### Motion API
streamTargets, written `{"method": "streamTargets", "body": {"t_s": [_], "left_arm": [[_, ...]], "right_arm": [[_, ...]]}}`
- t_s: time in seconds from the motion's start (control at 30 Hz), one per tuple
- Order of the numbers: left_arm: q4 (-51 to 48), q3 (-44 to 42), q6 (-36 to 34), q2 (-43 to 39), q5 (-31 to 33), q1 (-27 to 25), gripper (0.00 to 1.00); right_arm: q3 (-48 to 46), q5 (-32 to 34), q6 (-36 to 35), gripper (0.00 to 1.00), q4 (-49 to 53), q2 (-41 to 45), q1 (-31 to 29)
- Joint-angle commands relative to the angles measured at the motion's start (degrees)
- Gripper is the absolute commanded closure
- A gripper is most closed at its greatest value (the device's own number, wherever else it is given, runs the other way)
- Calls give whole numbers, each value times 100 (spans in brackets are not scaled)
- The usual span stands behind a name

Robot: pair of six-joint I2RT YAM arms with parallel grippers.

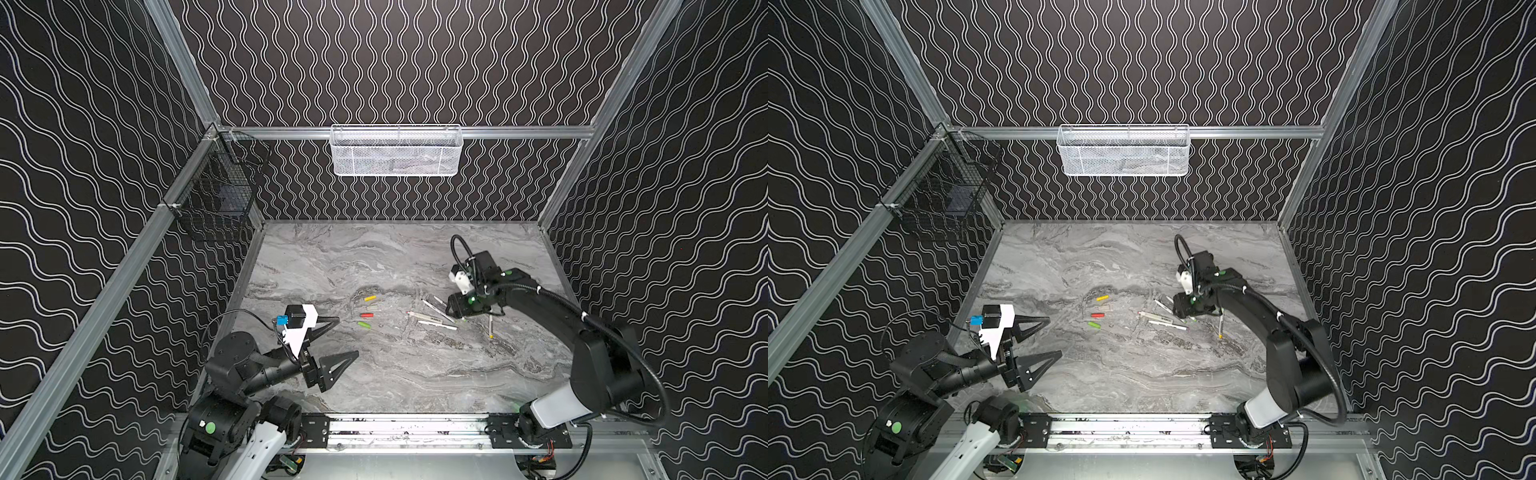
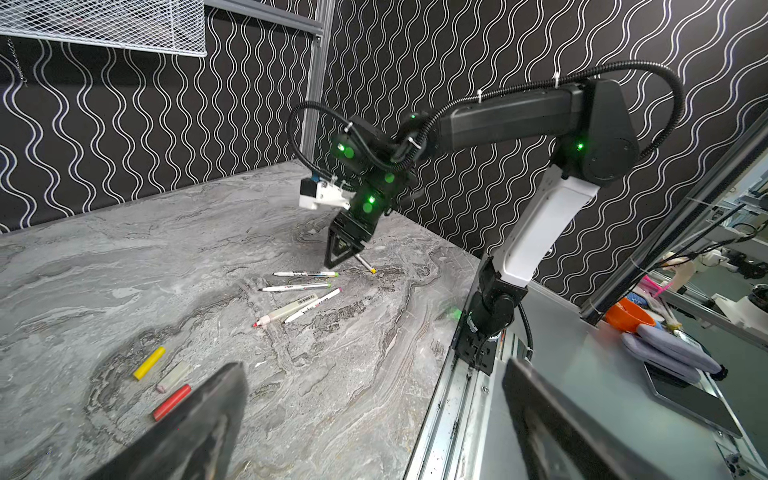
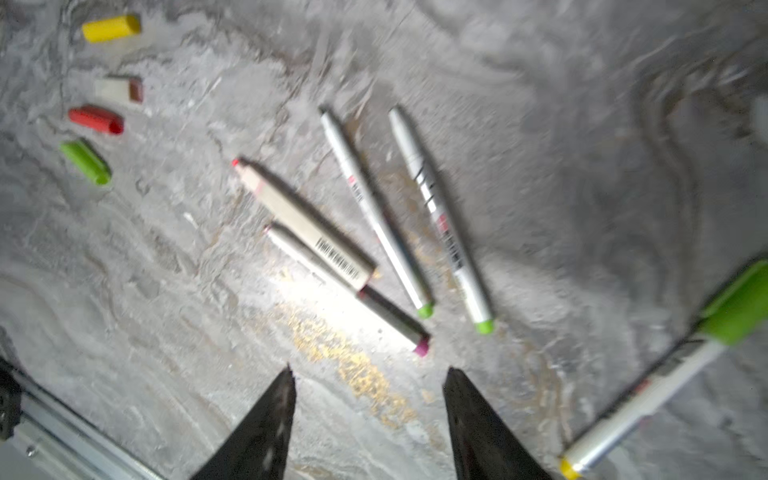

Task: Insert the pens into the pen caps
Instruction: 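Move the right gripper to the green cap and grasp it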

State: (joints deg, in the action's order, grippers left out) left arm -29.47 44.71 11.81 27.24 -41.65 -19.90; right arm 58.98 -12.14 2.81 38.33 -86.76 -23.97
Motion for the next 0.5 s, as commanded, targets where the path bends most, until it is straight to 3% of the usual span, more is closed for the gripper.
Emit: {"method": "streamTargets", "body": {"t_s": [0.0, 0.23, 0.47], "left_arm": [[116, -2, -6, 64, -77, 0, 1], [70, 18, -15, 28, 62, -4, 1], [-454, 171, 61, -263, 1876, -5, 1]], "right_arm": [[-461, -324, 390, 38, -537, 310, -451], [-515, -441, 593, 35, -1297, 174, -1769], [434, -187, 873, 35, -1953, -1220, -2615]]}}
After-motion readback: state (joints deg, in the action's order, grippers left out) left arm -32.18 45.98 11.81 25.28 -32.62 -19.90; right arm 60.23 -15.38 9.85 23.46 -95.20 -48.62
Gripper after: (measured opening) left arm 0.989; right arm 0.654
